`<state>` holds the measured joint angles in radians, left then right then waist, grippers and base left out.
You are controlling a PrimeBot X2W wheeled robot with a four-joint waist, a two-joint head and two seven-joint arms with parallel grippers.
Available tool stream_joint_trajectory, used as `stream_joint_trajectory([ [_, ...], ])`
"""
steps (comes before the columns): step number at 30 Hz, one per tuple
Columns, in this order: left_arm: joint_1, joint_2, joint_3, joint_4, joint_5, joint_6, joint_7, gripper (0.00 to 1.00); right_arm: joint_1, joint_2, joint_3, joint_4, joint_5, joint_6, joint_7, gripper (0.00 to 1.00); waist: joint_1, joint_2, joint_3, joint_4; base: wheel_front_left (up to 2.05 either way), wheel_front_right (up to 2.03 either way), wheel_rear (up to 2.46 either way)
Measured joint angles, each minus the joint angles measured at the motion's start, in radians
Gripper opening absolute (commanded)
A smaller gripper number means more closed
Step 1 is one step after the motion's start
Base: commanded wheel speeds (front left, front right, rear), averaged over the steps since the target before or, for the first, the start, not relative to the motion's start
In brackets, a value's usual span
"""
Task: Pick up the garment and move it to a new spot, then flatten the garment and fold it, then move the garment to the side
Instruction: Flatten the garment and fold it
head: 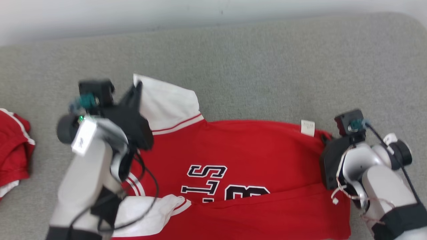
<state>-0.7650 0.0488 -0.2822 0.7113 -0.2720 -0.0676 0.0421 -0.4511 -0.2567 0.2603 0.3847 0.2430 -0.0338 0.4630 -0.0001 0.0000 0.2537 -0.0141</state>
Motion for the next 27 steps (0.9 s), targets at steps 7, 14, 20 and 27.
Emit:
stream_joint_trajectory([
  [7,0.209,-0.003,-0.023,-0.109,-0.019,-0.022,-0.083,0.0,0.077,-0.008,0.017,0.011,-0.003,0.01,-0.018,0.0,0.0,0.0,-0.071,0.017,0.0,0.0,0.0],
  [14,0.442,0.016,-0.037,-0.238,-0.037,-0.022,-0.131,0.0,0.166,-0.03,0.029,0.031,-0.017,0.016,-0.051,0.0,-0.0001,-0.0001,-0.157,0.033,0.0,0.0,0.0],
  [20,0.572,0.036,-0.053,-0.323,-0.047,-0.029,-0.126,0.0,0.232,-0.055,0.035,0.03,-0.025,0.018,-0.064,0.0,-0.0002,-0.0001,-0.213,0.053,0.0,0.0,0.0],
  [27,0.66,0.049,-0.041,-0.404,-0.067,-0.014,-0.11,0.0,0.23,-0.066,0.035,0.025,-0.042,0.014,-0.089,0.0,0.0,-0.0001,-0.233,0.07,0.0,0.0,0.0],
])
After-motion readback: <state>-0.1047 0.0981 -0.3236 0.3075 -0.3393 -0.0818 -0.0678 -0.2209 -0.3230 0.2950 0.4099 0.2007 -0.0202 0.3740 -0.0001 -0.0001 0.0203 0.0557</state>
